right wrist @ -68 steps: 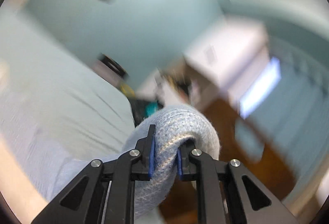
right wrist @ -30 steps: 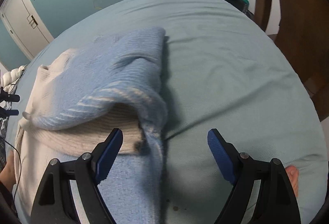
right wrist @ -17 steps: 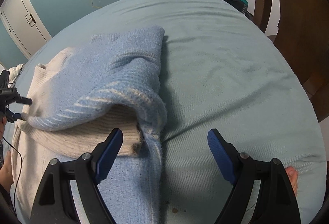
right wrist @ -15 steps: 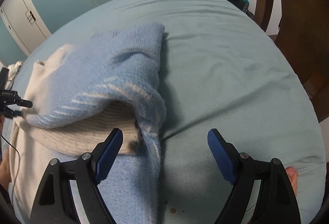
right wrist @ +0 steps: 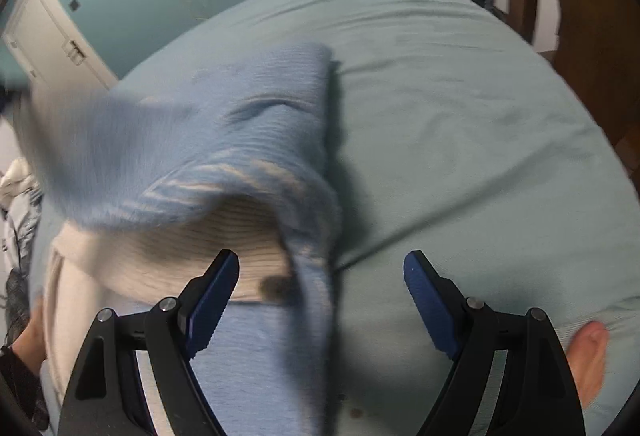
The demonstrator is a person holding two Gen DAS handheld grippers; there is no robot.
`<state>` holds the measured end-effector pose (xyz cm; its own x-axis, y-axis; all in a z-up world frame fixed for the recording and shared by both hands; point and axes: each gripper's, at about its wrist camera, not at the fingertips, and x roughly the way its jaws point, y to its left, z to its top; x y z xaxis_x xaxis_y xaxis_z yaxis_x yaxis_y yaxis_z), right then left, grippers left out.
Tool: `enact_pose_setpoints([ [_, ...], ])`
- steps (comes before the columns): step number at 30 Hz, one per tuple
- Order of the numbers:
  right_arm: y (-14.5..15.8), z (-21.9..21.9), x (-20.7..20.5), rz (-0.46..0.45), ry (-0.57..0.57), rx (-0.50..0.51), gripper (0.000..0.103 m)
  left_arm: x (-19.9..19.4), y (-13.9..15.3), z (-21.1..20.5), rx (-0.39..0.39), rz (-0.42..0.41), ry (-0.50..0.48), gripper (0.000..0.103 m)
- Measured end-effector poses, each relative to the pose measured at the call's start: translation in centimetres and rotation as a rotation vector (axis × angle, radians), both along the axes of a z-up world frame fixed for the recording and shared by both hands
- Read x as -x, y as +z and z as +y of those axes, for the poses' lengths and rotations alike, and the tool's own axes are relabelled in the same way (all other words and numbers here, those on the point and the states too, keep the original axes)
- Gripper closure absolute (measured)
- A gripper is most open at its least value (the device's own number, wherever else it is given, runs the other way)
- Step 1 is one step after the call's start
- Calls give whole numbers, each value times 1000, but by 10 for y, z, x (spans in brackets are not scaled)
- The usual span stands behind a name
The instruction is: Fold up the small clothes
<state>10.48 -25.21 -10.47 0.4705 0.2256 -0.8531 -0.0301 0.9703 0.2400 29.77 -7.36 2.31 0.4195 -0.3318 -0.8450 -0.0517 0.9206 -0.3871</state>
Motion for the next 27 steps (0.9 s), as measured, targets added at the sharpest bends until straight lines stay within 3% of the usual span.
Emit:
enact_pose_setpoints([
  [5,5,15,3,-30,47,10,21,-4,132,-64,36,-248,-56,90],
  [10,10,11,9,-52,43,-46,21,-5,204,-116,45,-389,-79,93],
  [12,12,6,12,-60,37,-64,21,-4,220,-140,9,-439,-79,94],
  [16,15,-2,21,-77,45,-109,21,4,253,-180,-89,-463,-70,94],
  [21,10,-9,23,-77,53,-113,21,16,259,-205,-39,-483,-83,95],
  [23,11,-8,22,-85,59,-137,21,17,255,-212,-25,-469,-100,95],
  [27,14,2,3,-88,61,-214,21,27,262,-228,2,-515,-150,95],
])
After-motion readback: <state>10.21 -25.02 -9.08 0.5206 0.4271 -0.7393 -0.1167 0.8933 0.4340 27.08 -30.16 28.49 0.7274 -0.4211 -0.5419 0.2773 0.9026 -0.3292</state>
